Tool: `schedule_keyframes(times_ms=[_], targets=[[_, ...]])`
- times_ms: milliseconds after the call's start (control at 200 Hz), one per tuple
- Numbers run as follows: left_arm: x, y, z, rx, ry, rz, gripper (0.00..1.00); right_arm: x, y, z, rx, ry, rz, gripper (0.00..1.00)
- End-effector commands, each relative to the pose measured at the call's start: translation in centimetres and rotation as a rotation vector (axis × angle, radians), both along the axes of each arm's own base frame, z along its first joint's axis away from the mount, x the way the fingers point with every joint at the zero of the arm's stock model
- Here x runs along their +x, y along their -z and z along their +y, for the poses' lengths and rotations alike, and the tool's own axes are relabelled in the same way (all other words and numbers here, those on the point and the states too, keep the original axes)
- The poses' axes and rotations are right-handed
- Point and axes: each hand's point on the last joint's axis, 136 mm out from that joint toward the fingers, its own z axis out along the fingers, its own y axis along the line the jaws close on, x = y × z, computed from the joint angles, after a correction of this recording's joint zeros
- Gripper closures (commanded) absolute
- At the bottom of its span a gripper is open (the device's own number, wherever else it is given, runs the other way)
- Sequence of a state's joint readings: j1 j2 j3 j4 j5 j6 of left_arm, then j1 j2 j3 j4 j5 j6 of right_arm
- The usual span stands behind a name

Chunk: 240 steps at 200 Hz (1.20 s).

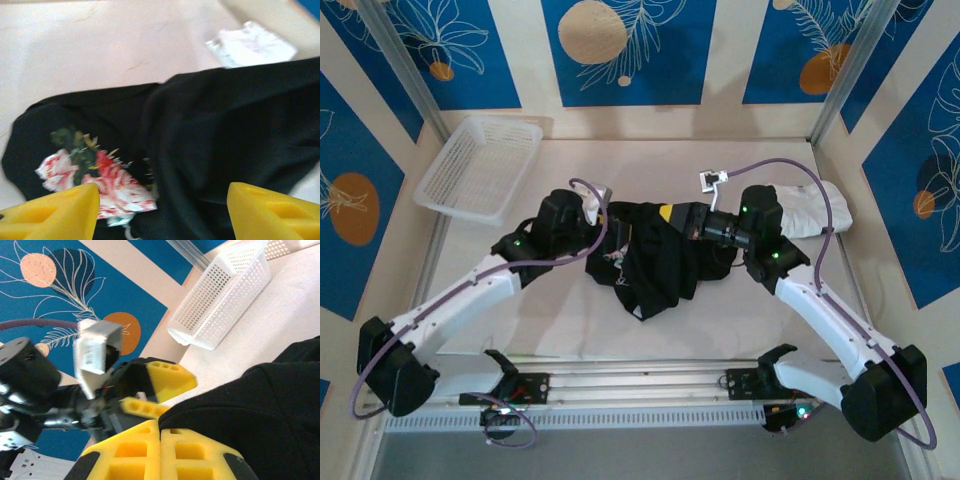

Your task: Fold the inside-out t-shirt

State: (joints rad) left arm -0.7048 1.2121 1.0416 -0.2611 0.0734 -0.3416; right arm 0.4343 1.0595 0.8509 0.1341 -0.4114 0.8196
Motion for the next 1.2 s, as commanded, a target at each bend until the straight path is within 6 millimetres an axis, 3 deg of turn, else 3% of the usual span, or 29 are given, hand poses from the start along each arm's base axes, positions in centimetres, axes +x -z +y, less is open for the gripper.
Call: schedule_keyframes(times_ms=[0,125,310,420,475,530,610,785,930,1070,1195], targets=[[-2.0,-2.0,-3.0,-0.103,0.149,-0.027,0.34,-0.1,-1.4,0.0,0.01,-0.021,-0.004,1.0],[-2.9,-2.2,-5.2,-0.125,0.229,-0.027,0.38,-0.1,-1.4,0.0,0.01,-0.028,0.004,1.0],[-0.9,-1.6,-7.2,-0.106,0.236,-0.023,0.46,-0.3,-2.0,-0.1,0.026,-0.035,0.002,1.0],[0.3,-1.8,-8.3,-0.112,0.246,-0.025,0.72,-0.4,-2.7,-0.5,0.03,-0.035,0.009,1.0],[0.3,-1.9,-8.5,-0.12,0.265,-0.022,0.89,-0.4,-3.2,-1.2,0.018,-0.027,0.015,1.0],[-0.3,-2.0,-8.3,-0.135,0.298,-0.025,1.0,-0.2,-3.8,-2.1,-0.008,-0.005,0.02,1.0],[-2.1,-2.9,-8.0,-0.195,0.382,-0.044,1.0,0.6,-3.9,-3.2,-0.061,0.054,0.026,1.0],[-5.6,-5.7,-7.2,-0.314,0.525,-0.109,1.0,3.2,-1.4,-3.3,-0.146,0.103,0.059,1.0],[-5.6,-7.0,-6.2,-0.354,0.515,-0.134,1.0,3.7,0.1,-2.7,-0.183,0.06,0.059,0.98],[-5.2,-7.7,-5.6,-0.401,0.508,-0.128,1.0,3.5,0.9,-3.0,-0.254,0.042,0.055,0.86],[-4.7,-7.8,-5.2,-0.419,0.493,-0.121,1.0,2.7,1.4,-4.5,-0.345,0.089,0.03,0.72]])
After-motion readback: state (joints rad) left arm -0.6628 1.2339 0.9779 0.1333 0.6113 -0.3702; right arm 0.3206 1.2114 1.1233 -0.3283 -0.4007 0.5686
